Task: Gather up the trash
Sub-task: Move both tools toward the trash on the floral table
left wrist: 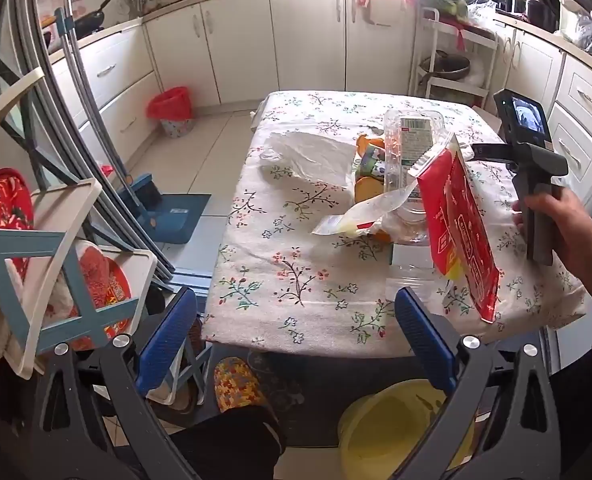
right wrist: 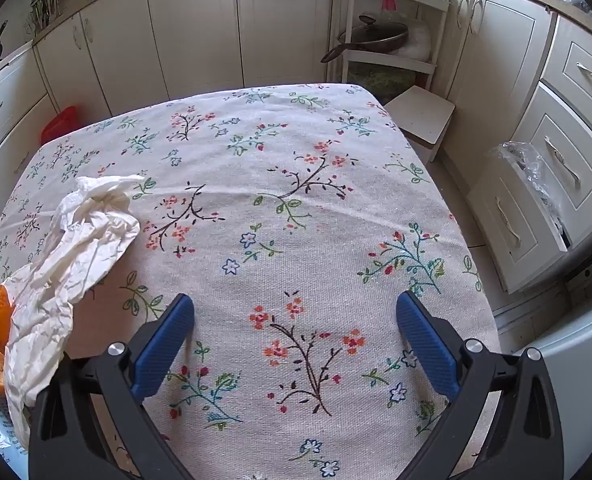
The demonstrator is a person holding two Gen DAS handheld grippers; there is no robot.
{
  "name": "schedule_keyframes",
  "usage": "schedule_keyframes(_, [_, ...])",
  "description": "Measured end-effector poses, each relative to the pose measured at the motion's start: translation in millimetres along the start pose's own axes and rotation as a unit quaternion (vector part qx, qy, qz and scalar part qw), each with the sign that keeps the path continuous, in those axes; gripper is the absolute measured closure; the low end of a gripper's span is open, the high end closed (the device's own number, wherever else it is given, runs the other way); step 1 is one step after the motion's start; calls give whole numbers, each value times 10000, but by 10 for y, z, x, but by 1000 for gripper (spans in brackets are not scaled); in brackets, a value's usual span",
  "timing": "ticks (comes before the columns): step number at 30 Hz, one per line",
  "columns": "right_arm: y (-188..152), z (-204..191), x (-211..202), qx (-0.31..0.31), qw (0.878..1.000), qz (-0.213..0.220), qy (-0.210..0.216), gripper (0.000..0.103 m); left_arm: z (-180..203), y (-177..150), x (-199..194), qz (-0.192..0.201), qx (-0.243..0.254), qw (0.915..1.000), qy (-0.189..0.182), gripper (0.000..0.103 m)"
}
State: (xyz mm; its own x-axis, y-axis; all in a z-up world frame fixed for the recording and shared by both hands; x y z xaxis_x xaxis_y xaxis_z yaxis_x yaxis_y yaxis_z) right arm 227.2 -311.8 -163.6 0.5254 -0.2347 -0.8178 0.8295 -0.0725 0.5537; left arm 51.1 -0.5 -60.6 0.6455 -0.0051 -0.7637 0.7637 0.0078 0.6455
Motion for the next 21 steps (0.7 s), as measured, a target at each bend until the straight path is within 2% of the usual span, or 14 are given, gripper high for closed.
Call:
schedule_keyframes(4, [-22, -28, -6, -135, 9988, -286, 376, 7, 7, -26, 14, -128, -63, 9999, -64, 8])
schedule_keyframes(6, [-32, 83, -114, 50, 9994, -254, 235, 7, 8, -40, 19, -95, -87, 9999, -51, 8])
schedule_keyframes(9, [-34, 247, -534, 192, 9997, 164, -74, 7, 55, -53, -39, 18, -117, 9999, -25, 8])
schedule_keyframes(12, [-167, 274, -1156, 339, 9965, 762, 8, 7, -17, -12, -168, 122, -123, 9998, -50, 8])
schedule_keyframes(17, [-598, 35, -2222, 59, 9840, 1728, 425, 7, -45, -90, -537, 395, -167, 9991, -72, 8])
schedule_keyframes(21, [-1162, -309, -2862, -143, 9734, 2110, 885, 7, -63, -224, -860, 513, -169, 9985, -69, 8])
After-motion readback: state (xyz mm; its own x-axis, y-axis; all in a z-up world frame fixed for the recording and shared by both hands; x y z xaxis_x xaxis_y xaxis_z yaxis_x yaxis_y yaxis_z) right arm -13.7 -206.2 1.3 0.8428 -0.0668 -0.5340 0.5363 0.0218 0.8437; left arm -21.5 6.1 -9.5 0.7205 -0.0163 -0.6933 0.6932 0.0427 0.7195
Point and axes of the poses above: each gripper's, at about its wrist camera, not at the fingertips, and x roughly the way its jaws point, z to its right, y to its top, the point moved 8 cm from there along x, roughly the way its jaws point, and after that the axes turned 9 degrees about -x, right-handed, at the moved point
